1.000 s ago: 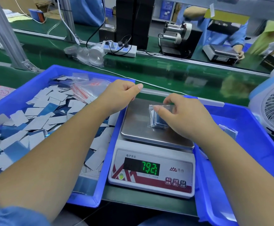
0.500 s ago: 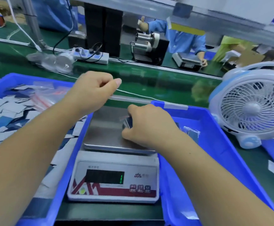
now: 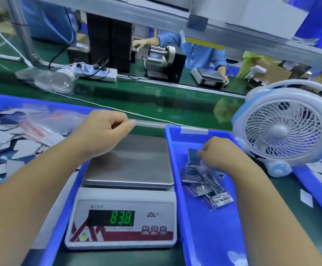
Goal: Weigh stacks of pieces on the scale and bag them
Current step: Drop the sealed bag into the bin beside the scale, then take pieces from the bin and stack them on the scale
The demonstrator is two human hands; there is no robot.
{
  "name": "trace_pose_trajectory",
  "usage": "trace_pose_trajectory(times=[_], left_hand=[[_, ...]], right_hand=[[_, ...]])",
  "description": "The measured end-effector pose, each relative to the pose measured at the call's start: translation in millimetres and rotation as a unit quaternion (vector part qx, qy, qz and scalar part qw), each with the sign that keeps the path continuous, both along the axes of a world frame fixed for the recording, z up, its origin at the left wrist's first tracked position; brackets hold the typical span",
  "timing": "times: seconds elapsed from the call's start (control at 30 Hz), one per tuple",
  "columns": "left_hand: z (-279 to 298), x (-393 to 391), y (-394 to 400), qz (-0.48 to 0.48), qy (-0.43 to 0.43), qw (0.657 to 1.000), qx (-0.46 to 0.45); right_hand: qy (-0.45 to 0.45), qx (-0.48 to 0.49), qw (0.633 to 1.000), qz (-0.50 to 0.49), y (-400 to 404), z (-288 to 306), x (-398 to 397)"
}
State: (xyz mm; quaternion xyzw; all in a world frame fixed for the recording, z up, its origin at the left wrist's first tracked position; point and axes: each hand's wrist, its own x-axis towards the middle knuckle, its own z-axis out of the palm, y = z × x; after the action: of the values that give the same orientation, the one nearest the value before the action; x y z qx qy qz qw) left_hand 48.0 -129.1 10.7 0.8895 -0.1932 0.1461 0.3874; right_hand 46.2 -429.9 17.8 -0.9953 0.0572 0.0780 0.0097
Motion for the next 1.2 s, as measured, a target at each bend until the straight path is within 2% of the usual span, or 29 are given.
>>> trace_pose_trajectory(times=[0.13, 0.23, 0.3, 0.37, 0.47, 0.6, 0.67, 0.73, 0.8, 0.87, 0.97, 1.07, 1.2], left_hand=[[14.2, 5.9, 17.8, 0.055, 0.025, 0.998, -0.015], [23.2, 17.6, 41.4, 0.117, 0.119, 0.986, -0.005], [23.9, 23.3, 64.0, 0.147, 0.187, 0.97, 0.042], [21.9, 23.1, 89.4, 0.177, 0.229, 0.948, 0.133], [15.5, 14.9, 128.1, 0.216, 0.267, 0.911, 0.23], [1.6, 15.8, 153.4, 0.296, 0.272, 0.898, 0.176], [-4.1, 18.4, 151.4, 0.289, 0.255, 0.912, 0.137], [-8.6, 19.0, 143.8, 0.243, 0.261, 0.927, 0.119], [-12.2, 16.7, 134.7, 0.185, 0.292, 0.927, 0.147], [-12.9, 13.1, 128.6, 0.154, 0.323, 0.911, 0.207], [-10.5, 10.6, 127.3, 0.186, 0.338, 0.877, 0.288], [-12.0, 10.4, 125.1, 0.23, 0.356, 0.852, 0.308], [-16.5, 6.9, 107.5, 0.247, 0.336, 0.859, 0.297]], right_hand=[[-0.103, 0.01, 0.992, 0.069, 34.5, 15.1, -2.7], [-0.115, 0.019, 0.981, 0.153, 81.8, 22.6, -10.2], [-0.087, 0.015, 0.976, 0.199, 113.4, 23.6, -15.2], [-0.067, 0.015, 0.972, 0.225, 136.4, 19.8, -20.6], [-0.102, 0.03, 0.961, 0.255, 157.4, 8.1, -26.5], [-0.12, 0.064, 0.954, 0.266, 164.2, -4.0, -29.5], [-0.126, 0.071, 0.953, 0.267, 161.5, -7.3, -30.5], [-0.124, 0.086, 0.952, 0.268, 158.2, -8.5, -31.8], [-0.122, 0.105, 0.951, 0.263, 156.3, -6.9, -32.2], [-0.122, 0.121, 0.951, 0.256, 155.4, -5.5, -32.2], [-0.118, 0.125, 0.951, 0.257, 156.0, -5.4, -32.6], [-0.119, 0.136, 0.948, 0.26, 157.2, -5.3, -34.0], [-0.119, 0.15, 0.945, 0.265, 159.1, -5.6, -36.4]])
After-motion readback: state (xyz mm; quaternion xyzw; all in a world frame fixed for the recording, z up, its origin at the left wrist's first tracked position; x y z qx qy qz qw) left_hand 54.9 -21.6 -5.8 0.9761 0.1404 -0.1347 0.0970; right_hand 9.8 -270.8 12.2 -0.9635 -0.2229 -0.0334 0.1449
